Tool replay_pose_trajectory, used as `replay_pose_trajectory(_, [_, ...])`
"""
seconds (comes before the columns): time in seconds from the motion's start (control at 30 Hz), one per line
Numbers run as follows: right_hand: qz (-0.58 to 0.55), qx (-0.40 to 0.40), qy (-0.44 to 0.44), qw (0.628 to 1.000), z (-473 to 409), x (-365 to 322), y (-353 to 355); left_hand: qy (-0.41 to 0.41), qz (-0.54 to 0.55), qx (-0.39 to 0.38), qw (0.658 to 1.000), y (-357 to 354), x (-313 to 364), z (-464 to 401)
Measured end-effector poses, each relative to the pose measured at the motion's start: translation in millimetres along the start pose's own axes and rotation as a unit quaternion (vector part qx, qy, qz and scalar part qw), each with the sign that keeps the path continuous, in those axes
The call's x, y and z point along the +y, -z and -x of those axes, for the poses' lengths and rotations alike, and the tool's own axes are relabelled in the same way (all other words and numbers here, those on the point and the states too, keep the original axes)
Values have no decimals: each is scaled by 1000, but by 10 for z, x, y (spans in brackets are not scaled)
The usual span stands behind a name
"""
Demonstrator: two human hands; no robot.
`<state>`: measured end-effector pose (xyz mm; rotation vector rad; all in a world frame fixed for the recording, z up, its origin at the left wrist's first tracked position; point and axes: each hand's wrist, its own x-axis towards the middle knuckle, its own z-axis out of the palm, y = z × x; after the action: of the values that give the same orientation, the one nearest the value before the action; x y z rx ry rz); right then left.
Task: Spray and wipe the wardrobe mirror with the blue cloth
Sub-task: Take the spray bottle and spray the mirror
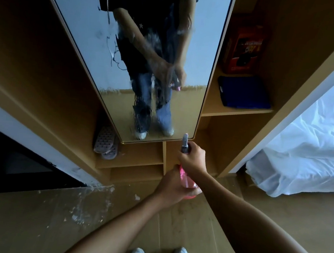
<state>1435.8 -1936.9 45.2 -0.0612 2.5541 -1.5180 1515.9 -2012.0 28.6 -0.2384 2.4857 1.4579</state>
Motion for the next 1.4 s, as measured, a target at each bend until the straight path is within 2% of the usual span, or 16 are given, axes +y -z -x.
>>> replay_pose_trajectory(0.27, [6,-43,-6,999,23,-45,-168,28,17,2,999,90,-129,113])
replay_pose_trajectory(0.5, [-2,-87,8,996,122,-153,-479,50,12,34,998,296,-302,283])
replay_pose_trajectory(0.77, [75,-79,43,993,207,-300,-838,58,54,72,994,498,-446,482])
replay_pose_trajectory(1.23, [33,-144,59,987,407,-581,-1428,82,33,100,991,989,-796,797])
replay_pose_trajectory(1.4, [59,-119,66,989,479,-692,-1624,73,43,96,992,1134,-896,881])
